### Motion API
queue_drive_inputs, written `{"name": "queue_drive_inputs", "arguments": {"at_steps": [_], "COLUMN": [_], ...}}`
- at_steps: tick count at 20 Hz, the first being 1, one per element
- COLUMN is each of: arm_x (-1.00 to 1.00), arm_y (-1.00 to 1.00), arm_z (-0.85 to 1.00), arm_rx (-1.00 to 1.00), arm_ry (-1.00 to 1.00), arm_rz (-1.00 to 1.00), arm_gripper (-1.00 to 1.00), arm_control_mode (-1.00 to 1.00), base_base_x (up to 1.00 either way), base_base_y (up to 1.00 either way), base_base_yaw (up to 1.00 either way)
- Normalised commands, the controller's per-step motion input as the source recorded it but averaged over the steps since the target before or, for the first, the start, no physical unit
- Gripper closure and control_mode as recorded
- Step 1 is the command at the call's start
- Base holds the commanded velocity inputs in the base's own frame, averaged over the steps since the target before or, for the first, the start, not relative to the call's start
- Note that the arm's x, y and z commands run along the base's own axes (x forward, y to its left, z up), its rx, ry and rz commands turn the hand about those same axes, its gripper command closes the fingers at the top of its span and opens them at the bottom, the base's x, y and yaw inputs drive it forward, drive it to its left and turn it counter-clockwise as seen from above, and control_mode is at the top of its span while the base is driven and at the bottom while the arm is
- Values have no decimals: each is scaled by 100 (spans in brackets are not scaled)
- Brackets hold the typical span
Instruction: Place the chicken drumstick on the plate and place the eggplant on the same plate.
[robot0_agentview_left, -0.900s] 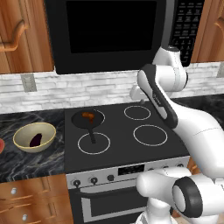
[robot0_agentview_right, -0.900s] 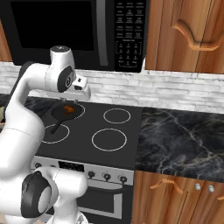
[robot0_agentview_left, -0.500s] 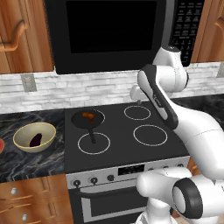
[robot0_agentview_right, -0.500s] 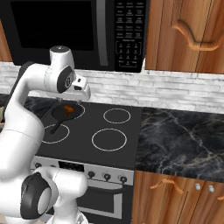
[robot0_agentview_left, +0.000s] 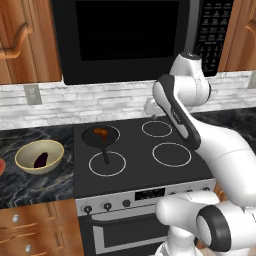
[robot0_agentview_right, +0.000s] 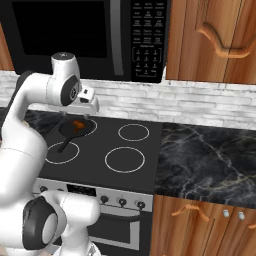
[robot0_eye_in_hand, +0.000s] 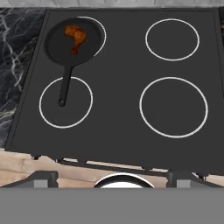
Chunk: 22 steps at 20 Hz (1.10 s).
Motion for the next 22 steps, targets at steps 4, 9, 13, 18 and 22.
{"name": "queue_drive_inputs", "arguments": {"at_steps": [4, 9, 13, 18, 22], "arm_x": [0, 0, 0, 0, -1], "arm_y": [67, 55, 23, 3, 18], "arm_z": [-3, 0, 0, -4, -19], "arm_rx": [0, 0, 0, 0, 0], "arm_ry": [0, 0, 0, -1, -5], "arm_rz": [0, 0, 0, 0, 2], "arm_gripper": [-100, -100, -100, -100, -100], "arm_control_mode": [-100, -100, -100, -100, -100], "base_base_x": [0, 0, 0, 0, 0], "base_base_y": [0, 0, 0, 0, 0], "base_base_yaw": [0, 0, 0, 0, 0]}}
